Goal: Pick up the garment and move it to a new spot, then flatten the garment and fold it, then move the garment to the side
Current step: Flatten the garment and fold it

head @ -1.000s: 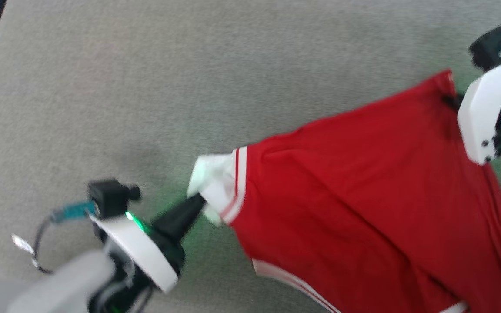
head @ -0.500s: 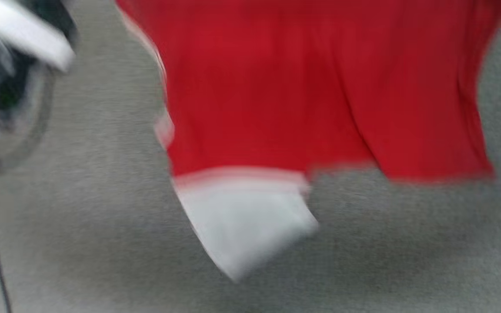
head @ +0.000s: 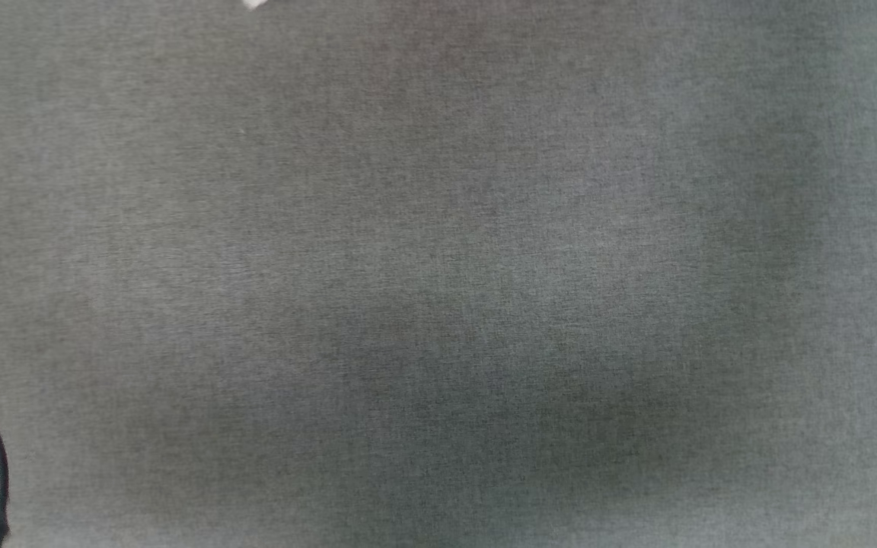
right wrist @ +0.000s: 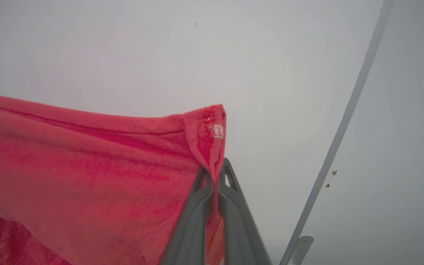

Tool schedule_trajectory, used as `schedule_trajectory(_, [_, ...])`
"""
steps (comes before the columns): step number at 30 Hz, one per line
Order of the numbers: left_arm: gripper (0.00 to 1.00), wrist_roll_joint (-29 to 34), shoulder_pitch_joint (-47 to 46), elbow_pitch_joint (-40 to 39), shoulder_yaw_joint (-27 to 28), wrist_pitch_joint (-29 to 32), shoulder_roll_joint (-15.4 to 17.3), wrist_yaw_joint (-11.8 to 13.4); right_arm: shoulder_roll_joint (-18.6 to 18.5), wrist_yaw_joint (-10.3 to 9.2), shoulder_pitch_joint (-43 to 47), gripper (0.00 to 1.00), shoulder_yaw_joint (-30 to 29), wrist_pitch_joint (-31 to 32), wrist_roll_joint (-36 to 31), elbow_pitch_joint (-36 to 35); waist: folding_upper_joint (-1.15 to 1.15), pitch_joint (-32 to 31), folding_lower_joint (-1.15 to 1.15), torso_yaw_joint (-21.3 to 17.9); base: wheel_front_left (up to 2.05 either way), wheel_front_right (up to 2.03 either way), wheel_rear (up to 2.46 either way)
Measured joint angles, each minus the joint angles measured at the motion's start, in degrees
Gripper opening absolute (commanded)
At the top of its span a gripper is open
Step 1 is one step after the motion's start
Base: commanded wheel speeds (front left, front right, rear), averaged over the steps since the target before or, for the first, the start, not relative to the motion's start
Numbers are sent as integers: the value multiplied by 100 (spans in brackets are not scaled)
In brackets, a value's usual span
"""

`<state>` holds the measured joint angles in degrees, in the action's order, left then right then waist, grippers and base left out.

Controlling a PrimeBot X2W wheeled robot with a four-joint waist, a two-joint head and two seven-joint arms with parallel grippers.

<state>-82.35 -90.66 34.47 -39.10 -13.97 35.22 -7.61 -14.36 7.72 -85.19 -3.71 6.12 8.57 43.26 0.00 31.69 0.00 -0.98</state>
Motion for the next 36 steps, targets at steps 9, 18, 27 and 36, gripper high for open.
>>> schedule_trajectory(9, [0,-604,2894,-1633,-360,-86,237,7,-127,-10,1812,0,967,31,846,-76,0,-362,0,142,0,0,0])
schedule_trajectory(18, [0,-463,5648,-2963,-234,-100,252,10,-798,-15,4313,0,1548,793,2039,-1750,0,-866,0,240,0,0,0])
schedule_trajectory(27, [0,32,7864,-4321,29,-100,808,10,-1185,-16,7107,0,533,2139,2565,-4219,0,-1440,0,359,0,0,0])
schedule_trajectory(36, [0,465,9207,-5442,292,-100,1546,10,-620,-19,9030,0,-565,3277,2506,-6338,0,-1534,0,434,0,0,0])
